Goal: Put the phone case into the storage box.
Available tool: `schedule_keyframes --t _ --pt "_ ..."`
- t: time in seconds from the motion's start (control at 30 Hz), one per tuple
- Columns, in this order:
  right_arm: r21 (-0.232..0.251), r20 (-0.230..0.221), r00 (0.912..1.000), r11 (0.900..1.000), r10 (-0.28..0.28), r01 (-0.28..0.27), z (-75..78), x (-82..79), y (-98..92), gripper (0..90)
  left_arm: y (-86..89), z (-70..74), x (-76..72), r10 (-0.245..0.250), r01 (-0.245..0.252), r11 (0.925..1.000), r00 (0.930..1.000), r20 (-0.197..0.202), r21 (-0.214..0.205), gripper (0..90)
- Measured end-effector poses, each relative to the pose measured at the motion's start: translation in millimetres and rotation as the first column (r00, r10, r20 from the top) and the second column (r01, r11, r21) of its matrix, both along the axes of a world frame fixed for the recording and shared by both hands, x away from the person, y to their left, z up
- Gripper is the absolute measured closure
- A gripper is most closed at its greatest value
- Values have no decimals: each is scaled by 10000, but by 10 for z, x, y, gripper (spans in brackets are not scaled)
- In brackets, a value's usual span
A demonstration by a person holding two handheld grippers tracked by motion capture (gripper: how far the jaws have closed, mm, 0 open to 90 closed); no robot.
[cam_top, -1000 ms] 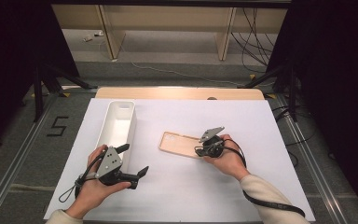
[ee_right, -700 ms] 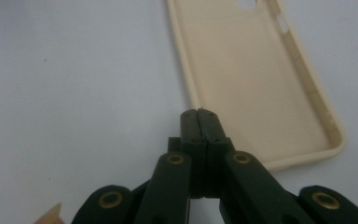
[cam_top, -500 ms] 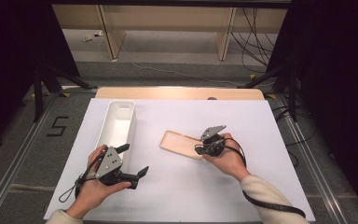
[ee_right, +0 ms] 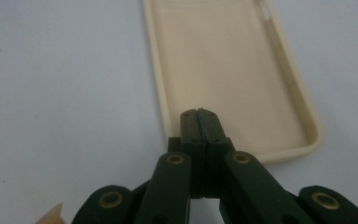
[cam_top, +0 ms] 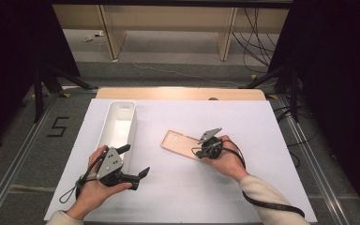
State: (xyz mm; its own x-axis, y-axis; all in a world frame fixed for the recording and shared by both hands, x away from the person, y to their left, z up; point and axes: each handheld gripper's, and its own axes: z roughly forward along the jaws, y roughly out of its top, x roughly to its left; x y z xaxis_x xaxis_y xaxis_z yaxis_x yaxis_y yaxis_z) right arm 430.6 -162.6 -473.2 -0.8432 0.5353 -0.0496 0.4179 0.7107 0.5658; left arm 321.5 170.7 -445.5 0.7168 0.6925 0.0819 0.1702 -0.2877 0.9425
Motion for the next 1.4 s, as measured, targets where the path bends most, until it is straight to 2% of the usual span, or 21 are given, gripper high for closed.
schedule_keyframes --t 0.27,0.4,0.53,0.63,0.7,0.87,1.1,1.4 --pt "-142 -477 9988 9998 120 -127 24 -102 143 900 0 0 1 8 -8 10000 10000 -5 5 19" --pt "-46 -724 9973 9999 130 -134 26 -140 211 900 0 1 0 11 -11 10000 10000 -3 6 19" --pt "185 -984 9951 9998 59 -41 21 -143 246 900 -2 0 0 -2 2 10000 10000 -3 6 19" --pt "606 -1394 9902 9981 -31 116 7 -147 283 900 -4 -4 3 -10 10 10000 10000 -21 13 20" --pt "535 -1308 9914 9985 2 68 8 -149 319 900 -4 -2 2 -13 13 10000 10000 -11 20 20" --pt "723 -1399 9902 9974 57 45 -4 -132 384 900 0 -1 0 -10 10 10000 10000 -4 5 20" --pt "1179 -1423 9898 9929 -3 173 -40 -117 401 900 -6 -1 -2 -24 24 10000 10000 0 14 20" --pt "1467 -1501 9886 9886 -100 323 -61 -112 420 900 -9 -3 -2 -39 39 10000 10000 -9 32 20"
